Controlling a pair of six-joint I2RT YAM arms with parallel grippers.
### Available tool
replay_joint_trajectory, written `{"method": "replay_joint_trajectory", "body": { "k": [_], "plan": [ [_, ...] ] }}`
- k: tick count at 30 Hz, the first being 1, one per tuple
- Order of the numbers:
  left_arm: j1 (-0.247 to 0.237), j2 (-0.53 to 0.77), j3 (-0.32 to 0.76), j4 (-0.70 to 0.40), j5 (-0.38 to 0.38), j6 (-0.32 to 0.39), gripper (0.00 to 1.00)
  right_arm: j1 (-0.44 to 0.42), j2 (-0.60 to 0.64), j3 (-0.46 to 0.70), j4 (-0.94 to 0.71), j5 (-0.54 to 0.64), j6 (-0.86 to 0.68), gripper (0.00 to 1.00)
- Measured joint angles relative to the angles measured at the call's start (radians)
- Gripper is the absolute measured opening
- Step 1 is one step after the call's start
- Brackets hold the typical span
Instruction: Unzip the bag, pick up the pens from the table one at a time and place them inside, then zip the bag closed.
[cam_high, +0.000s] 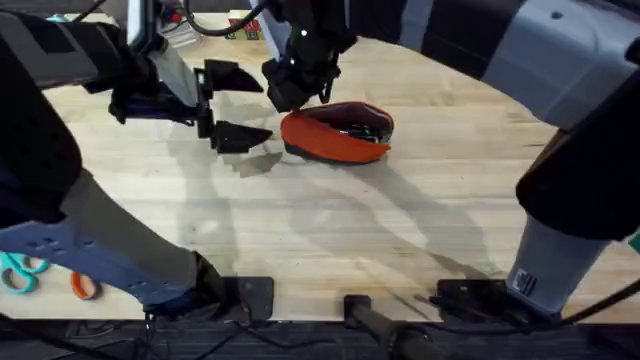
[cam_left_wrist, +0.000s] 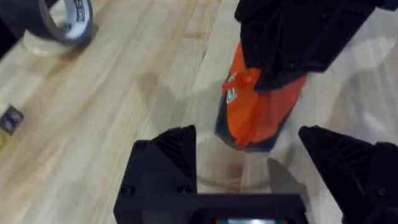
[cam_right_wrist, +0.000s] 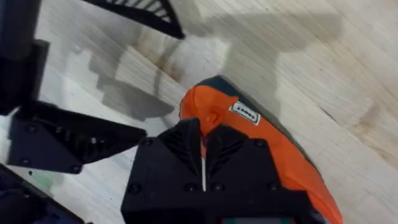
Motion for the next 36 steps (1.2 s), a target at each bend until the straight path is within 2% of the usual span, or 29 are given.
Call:
{"method": "replay_joint_trajectory", "body": {
  "k": [8, 12, 23, 29, 36],
  "plan": [
    [-0.074, 0.000, 0.000, 0.046, 0.005, 0.005, 0.993, 0.000, 0.000, 0.001, -0.001, 0.000, 0.000, 0.031],
    [-0.094, 0.000, 0.000, 0.046, 0.005, 0.003, 0.993, 0.000, 0.000, 0.001, -0.001, 0.000, 0.000, 0.031],
    [-0.096, 0.013, 0.000, 0.061, 0.006, -0.003, 0.993, 0.000, 0.000, 0.001, -0.001, 0.000, 0.000, 0.031],
    [-0.096, 0.072, 0.000, 0.057, 0.047, -0.004, 0.993, 0.000, 0.000, 0.001, -0.001, 0.000, 0.000, 0.031],
    [-0.096, 0.076, 0.000, 0.059, 0.073, -0.004, 0.993, 0.000, 0.000, 0.002, -0.001, 0.000, 0.000, 0.031]
  ]
}}
